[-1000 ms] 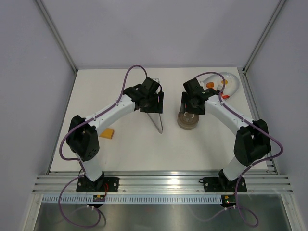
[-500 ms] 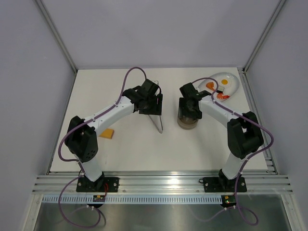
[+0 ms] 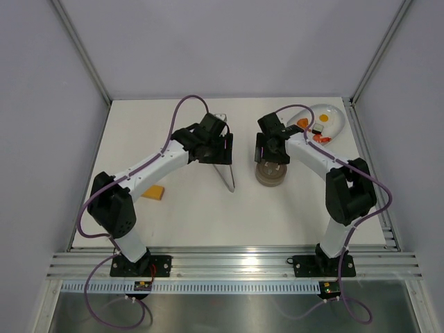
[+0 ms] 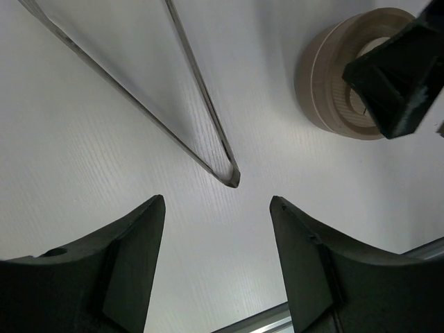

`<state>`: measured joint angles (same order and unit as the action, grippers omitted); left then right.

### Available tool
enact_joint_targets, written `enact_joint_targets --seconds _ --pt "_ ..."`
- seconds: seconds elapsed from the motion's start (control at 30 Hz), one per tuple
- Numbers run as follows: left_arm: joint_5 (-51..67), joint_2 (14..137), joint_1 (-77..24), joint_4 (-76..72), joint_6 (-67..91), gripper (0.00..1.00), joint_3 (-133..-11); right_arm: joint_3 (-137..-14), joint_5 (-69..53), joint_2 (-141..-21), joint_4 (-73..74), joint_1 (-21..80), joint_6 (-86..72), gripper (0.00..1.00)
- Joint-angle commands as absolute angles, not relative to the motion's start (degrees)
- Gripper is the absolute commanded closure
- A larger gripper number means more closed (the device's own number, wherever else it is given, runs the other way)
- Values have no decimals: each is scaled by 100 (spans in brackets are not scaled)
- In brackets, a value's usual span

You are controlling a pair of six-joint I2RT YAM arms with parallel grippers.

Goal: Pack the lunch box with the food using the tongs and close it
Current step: Close the box lid on the packing box.

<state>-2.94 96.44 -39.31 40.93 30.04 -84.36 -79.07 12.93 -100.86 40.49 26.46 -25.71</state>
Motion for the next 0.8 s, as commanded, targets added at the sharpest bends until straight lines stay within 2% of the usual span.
enact_joint_targets --seconds 0.0,0.1,0.43,0.53,0.67,0.77 --pt "-237 9404 -3902 3885 3006 34 -8306 -7761 1301 -10520 3868 2610 -2645 21" --pt "-237 9395 -3902 3885 2997 35 -8262 -7699 1196 -10547 3858 2610 -2689 21" --pt "-176 9404 -3902 3858 3032 35 -8271 -8279 1766 -9194 4456 2593 -2531 19" --pt "-228 9264 -3902 3867 3024 35 -8253 -8262 1951 -8756 4544 2461 -2584 14" --pt "-334 8913 -3911 3762 2962 34 -8096 -7780 2206 -8070 4422 2233 -2768 1" --pt "-421 8491 -3911 3534 2804 34 -7789 -7411 2678 -7481 4490 2136 -2952 1"
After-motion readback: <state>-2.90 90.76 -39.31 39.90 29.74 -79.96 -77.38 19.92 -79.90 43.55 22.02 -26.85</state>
